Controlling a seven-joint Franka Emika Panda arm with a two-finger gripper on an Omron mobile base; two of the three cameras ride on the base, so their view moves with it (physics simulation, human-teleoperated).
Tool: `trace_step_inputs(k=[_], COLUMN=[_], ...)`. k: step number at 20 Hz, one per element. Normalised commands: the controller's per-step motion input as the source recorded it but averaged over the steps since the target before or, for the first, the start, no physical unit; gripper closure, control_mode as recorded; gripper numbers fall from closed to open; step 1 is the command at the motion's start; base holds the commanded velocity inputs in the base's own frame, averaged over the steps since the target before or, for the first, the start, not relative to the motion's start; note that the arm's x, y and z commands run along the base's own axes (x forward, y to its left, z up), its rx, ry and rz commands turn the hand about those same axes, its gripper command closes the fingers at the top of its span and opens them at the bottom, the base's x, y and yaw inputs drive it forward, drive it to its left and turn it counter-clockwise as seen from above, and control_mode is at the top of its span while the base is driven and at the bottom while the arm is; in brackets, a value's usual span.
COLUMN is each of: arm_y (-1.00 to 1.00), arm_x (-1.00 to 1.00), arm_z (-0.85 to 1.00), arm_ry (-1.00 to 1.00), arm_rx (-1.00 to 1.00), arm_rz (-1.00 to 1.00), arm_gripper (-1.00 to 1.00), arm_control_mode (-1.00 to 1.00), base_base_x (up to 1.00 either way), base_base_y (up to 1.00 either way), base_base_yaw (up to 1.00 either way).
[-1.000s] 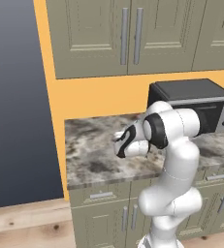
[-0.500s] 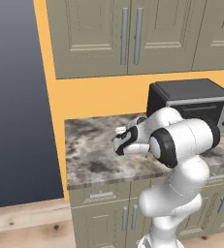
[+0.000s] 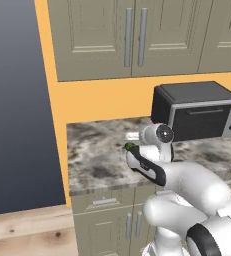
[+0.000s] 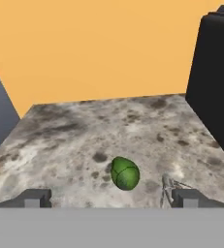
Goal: Open the fridge, remove the peach, avocado, and fish, and place them on any counter.
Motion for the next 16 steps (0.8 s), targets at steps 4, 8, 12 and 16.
trace_step_inputs(k=[4, 8, 12, 16], arm_y=[0.0, 0.0, -0.11, 0.0], arm_x=[-1.0, -1.0, -1.0, -0.7], arm_z=[1.0, 0.91, 0.14, 0.0], arm_ry=[0.34, 0.34, 0.2, 0.08], arm_rx=[0.01, -0.02, -0.06, -0.04], arm_rz=[0.0, 0.0, 0.03, 0.0], arm_gripper=[-1.0, -1.0, -1.0, -1.0], arm_control_mode=[-1.0, -1.0, -1.0, -1.0], base_base_x=[0.0, 0.0, 0.0, 0.0], base_base_y=[0.0, 0.0, 0.0, 0.0], base_base_yaw=[0.0, 0.0, 0.0, 0.0])
